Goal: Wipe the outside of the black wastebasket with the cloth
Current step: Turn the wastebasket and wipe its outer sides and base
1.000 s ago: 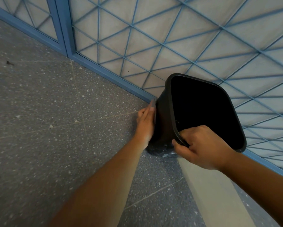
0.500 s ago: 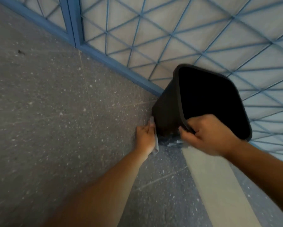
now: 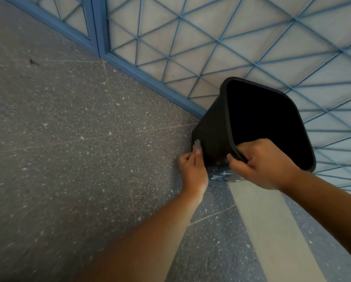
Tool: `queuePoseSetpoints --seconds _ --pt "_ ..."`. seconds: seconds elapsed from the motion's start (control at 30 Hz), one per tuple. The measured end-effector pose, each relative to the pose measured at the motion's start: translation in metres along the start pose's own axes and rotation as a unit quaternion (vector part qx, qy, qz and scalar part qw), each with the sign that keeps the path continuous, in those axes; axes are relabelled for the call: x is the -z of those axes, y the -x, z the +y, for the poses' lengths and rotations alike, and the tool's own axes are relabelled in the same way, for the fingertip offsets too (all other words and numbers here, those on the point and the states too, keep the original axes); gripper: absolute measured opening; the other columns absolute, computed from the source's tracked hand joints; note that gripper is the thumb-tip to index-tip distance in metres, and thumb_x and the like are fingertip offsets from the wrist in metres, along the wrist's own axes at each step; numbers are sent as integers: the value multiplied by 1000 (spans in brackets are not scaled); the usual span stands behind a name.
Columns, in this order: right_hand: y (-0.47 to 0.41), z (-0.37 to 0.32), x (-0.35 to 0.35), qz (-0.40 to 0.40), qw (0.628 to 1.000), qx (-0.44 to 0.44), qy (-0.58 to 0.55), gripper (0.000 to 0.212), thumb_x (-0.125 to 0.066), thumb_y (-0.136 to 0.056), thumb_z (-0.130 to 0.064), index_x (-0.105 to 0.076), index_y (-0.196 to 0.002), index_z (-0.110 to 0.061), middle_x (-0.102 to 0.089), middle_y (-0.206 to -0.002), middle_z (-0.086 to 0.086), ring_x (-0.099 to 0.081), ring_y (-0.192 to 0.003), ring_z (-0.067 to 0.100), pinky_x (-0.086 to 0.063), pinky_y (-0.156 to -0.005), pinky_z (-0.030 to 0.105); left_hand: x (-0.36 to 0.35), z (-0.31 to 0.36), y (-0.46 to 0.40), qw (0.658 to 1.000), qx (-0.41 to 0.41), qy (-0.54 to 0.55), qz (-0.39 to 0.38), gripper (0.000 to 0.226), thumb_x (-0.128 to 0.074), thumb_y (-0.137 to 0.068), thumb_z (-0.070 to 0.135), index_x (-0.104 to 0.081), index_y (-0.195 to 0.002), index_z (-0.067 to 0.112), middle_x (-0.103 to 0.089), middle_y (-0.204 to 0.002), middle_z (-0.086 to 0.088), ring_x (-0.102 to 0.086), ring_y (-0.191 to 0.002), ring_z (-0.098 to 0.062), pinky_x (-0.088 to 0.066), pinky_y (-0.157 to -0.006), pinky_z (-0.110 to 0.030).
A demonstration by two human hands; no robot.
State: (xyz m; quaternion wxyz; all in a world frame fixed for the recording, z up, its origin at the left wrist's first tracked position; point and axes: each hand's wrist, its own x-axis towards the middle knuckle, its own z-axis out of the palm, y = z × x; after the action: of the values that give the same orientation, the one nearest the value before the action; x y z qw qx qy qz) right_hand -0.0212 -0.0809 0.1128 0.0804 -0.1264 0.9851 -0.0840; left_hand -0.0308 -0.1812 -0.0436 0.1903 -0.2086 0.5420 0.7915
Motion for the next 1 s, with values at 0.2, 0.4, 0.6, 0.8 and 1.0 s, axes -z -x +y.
queuePoseSetpoints --seconds 0.2,0.4,0.6,0.8,1.0 --pt "1 -1 1 -1 1000 3 15 41 -53 -86 -35 -38 -50 -23 -43 -42 -1 -45 -39 16 -37 -43 31 9 -10 -2 998 -22 -60 -18 28 -46 -110 34 -56 -128 16 -52 -131 -8 -59 -105 -8 -47 -88 -17" --pt "0 1 0 1 1000 8 12 43 -57 -86 -31 -35 -49 -25 -41 -42 -3 -44 -38 15 -36 -43 30 8 -16 0 990 -96 -97 -46 35 -43 -111 29 -58 -138 13 -44 -115 6 -55 -99 1 -43 -88 -3" --pt "1 1 -1 -12 1000 -6 7 42 -55 -87 -34 -37 -50 -26 -43 -43 -2 -43 -37 13 -33 -44 26 14 -12 -8 991 -64 -107 -42 41 -43 -111 30 -54 -149 16 -45 -117 2 -53 -93 3 -38 -79 6" --pt "4 -2 0 -13 1000 -6 5 48 -59 -87 -27 -32 -48 -29 -37 -41 -5 -38 -35 10 -26 -45 21 16 -13 -16 992 -20 -120 -12 38 -44 -111 32 -62 -129 5 -52 -125 -11 -61 -97 -11 -49 -86 -14" --pt "2 -2 2 -18 1000 -10 11 45 -58 -88 -29 -35 -49 -27 -42 -43 -1 -42 -38 13 -28 -45 22 18 -15 -9 989 -50 -133 -35 33 -44 -111 32 -61 -129 10 -53 -119 0 -60 -105 -18 -50 -98 -22"
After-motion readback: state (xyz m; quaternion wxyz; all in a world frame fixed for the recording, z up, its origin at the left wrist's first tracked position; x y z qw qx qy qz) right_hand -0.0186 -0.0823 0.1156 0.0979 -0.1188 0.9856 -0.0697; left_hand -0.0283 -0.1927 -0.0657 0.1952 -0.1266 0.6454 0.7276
